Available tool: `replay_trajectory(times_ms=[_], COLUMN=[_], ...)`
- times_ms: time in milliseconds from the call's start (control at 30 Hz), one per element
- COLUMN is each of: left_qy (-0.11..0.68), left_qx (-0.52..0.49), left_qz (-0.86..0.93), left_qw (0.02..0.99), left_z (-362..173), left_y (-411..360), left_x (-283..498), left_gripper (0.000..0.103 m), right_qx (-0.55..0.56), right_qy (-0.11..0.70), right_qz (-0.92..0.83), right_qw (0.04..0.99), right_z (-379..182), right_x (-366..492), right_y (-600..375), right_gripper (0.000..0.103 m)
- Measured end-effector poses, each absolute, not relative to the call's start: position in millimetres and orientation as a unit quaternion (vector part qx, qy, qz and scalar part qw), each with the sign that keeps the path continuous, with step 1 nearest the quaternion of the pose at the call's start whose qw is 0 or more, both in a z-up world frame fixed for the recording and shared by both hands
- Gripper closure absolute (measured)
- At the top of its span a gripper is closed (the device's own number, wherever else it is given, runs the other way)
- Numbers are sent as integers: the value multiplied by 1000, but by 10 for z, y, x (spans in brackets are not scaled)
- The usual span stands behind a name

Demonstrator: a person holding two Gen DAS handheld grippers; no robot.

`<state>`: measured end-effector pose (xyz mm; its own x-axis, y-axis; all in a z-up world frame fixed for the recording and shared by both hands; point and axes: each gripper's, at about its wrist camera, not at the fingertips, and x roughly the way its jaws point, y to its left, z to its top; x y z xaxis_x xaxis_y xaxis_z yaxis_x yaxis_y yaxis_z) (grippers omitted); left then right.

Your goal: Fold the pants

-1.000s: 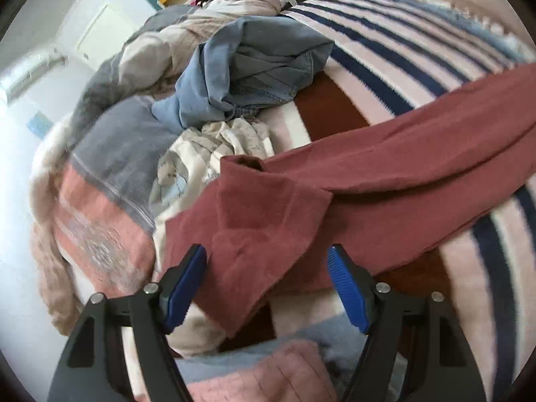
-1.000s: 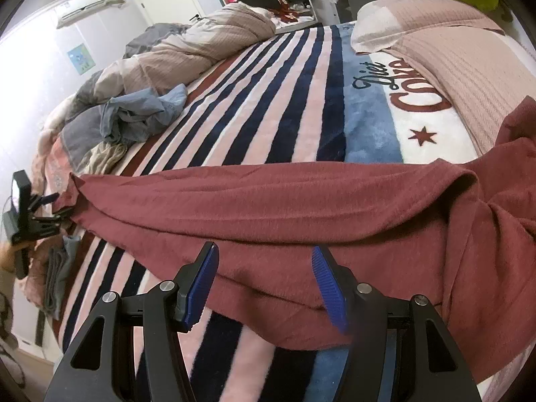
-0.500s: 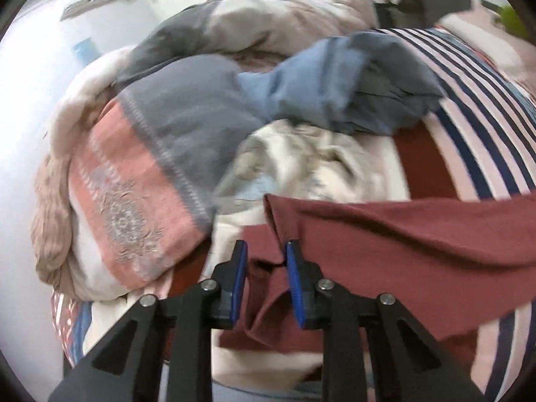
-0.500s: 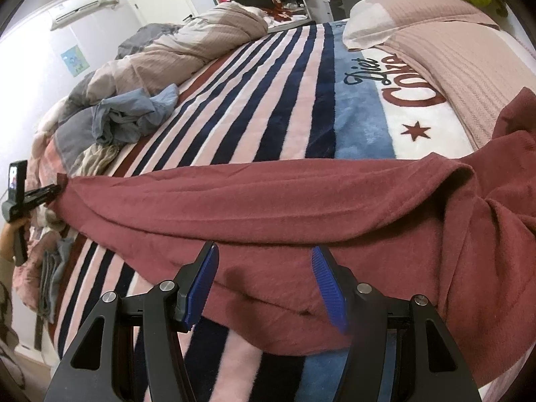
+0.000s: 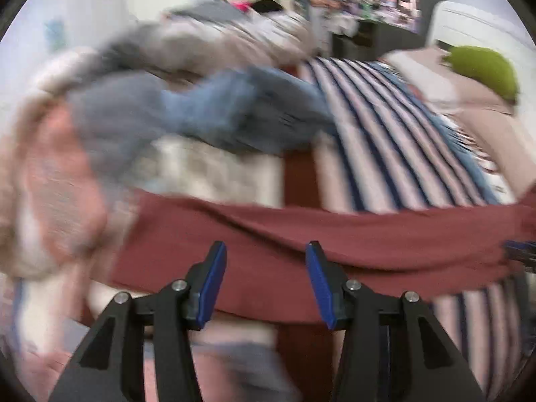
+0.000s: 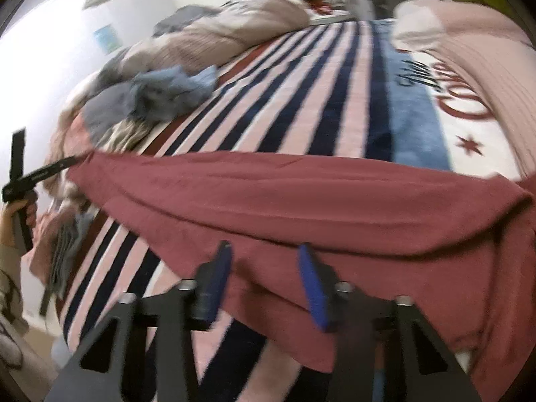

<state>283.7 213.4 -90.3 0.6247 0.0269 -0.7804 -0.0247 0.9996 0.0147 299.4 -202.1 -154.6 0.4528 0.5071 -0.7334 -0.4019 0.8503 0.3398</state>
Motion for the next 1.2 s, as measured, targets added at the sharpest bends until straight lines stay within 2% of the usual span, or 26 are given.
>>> replay_trajectory(times_ms=[33,100,167,200,300,400,900,1000,1067,1100,1133,1200], left_qy=[441,457,475,488,504,494,455,450,441,434,430,409], left_qx=[-8,-18,-18,-18,-12,-13,-51,-53,-54,-50,-44,-32], left_qz=[-2,-20,-25,-30,-23,-12,53,64,59,48,37,-4], left_qw=[898,889,879,872,864,869,888,889,894,898,901,912], left_z=[-986,-1211,-1431,-1548,-1735,-1741,-1769,-1758,-1679,-1599,-1526,-1324], left_y=[2025,1814,1642,1583,1526,1574,1633,1660,1600,1524,1435,1155], left_x=[2859,2929,3000,3046,3129,3199,3979,3972,3904,3846,3798,3684], left_gripper=[58,60,63,68,70,70,70,69,63,55,48,47], right_qx=[48,29,22,19,11,14,-5,-14,10,20,21,12], right_qy=[449,452,458,461,467,461,439,425,429,431,426,407], right_qz=[273,284,290,290,290,283,211,184,190,199,206,203], right_qw=[850,845,840,839,836,841,873,886,883,880,881,890], right_z=[-1556,-1608,-1668,-1691,-1757,-1760,-1690,-1662,-1622,-1571,-1497,-1325], right_x=[2989,3016,3059,3077,3139,3218,3780,3854,3849,3806,3738,3542], right_y=[-1970,-1886,-1853,-1848,-1839,-1835,-1883,-1958,-2044,-2090,-2134,-2268], right_gripper=[85,88,88,90,91,94,93,88,88,86,82,65])
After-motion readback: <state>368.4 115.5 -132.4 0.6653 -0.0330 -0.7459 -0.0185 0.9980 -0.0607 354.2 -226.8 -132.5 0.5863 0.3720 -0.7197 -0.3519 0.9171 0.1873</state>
